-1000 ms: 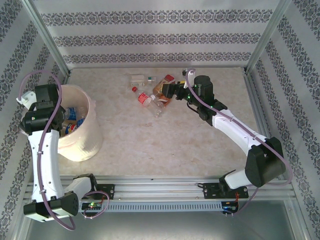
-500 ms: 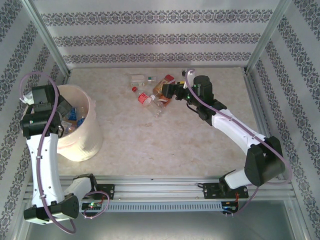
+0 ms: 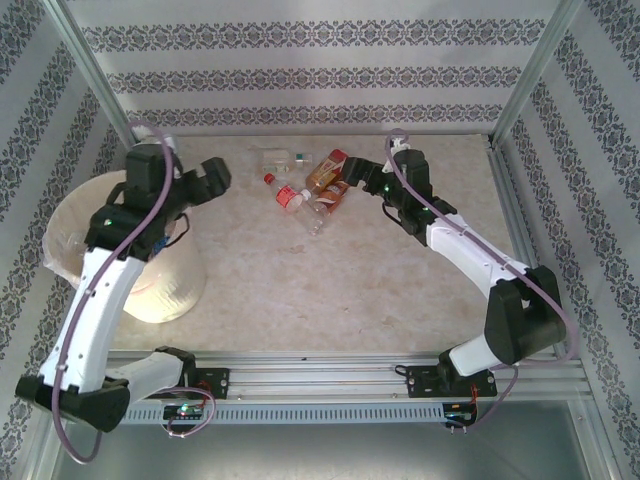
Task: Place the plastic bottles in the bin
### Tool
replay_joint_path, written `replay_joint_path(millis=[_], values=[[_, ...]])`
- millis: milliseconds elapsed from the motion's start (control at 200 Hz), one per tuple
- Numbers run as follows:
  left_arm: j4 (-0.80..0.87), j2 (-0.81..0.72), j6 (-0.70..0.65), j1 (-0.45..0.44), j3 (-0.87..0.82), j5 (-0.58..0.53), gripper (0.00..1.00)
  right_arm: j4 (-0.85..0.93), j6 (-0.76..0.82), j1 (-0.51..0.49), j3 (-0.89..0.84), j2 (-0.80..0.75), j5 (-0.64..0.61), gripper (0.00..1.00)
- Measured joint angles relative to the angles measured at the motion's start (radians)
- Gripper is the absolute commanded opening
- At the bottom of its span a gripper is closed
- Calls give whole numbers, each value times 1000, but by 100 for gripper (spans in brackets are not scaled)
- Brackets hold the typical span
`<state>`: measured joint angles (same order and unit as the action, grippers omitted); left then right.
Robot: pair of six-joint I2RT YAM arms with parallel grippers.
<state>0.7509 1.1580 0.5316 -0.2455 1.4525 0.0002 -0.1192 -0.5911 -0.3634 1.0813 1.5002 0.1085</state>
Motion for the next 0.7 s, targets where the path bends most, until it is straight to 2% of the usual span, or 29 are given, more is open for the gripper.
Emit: replay_joint_path(millis=[160, 330, 475, 700], values=[[-134, 117, 0, -73, -4, 70, 100, 69, -55, -6, 7, 82, -48, 98], [-207, 204, 11, -95, -21, 98, 100, 155, -87, -50, 105, 230, -58, 96], [-219, 213, 56, -95, -44, 65, 100, 154, -21, -127, 203, 342, -10, 93], [-211, 213, 97, -95, -45, -23, 100, 217, 93, -199, 255, 425, 31, 92]])
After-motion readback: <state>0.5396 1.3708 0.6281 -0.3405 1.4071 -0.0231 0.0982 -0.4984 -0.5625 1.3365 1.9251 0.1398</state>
